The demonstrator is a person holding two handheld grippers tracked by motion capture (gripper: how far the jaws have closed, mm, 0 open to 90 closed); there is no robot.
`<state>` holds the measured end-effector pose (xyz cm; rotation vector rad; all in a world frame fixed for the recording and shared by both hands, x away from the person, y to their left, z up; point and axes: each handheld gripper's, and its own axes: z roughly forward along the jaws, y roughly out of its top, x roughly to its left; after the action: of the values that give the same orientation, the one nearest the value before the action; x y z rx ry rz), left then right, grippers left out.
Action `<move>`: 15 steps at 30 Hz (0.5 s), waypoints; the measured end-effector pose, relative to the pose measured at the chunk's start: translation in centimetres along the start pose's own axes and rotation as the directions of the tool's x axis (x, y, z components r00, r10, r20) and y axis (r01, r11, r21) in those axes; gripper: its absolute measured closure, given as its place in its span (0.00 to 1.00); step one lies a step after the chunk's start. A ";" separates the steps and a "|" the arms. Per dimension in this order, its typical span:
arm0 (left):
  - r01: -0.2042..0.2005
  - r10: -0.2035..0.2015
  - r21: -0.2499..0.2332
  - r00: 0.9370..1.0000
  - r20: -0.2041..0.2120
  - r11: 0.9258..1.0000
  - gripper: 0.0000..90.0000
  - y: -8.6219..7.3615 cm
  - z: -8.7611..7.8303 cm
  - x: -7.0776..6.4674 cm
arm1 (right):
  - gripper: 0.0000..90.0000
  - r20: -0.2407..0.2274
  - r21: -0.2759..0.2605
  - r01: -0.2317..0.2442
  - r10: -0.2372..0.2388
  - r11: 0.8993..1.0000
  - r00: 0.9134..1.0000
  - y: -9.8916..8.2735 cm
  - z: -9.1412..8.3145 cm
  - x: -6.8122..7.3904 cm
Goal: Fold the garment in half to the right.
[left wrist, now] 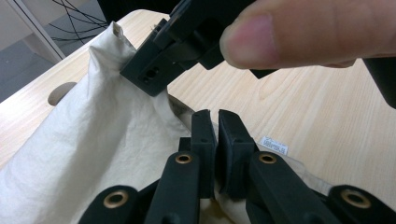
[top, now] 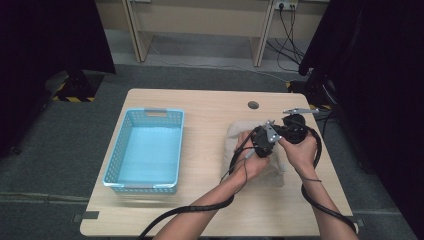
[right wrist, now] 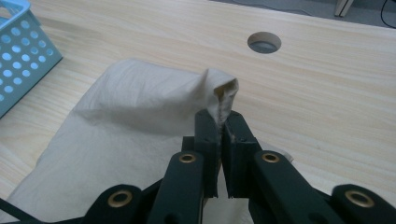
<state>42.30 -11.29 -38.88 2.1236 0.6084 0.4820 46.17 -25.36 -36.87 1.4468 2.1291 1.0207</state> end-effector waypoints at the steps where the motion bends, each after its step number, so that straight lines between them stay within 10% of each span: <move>1: 0.000 0.000 0.001 1.000 0.001 1.000 0.95 0.0 0.1 0.0 | 0.95 0.002 0.000 0.005 -0.005 1.000 1.000 0.0 0.0 -0.1; 15: 0.020 -0.020 0.013 1.000 0.002 1.000 0.88 -0.3 0.9 -0.3 | 0.95 0.016 0.019 -0.020 0.020 1.000 1.000 -0.5 0.8 -0.9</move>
<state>42.46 -11.91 -39.67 2.1282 0.6326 0.4656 46.71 -26.06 -37.85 1.4830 2.1233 0.9948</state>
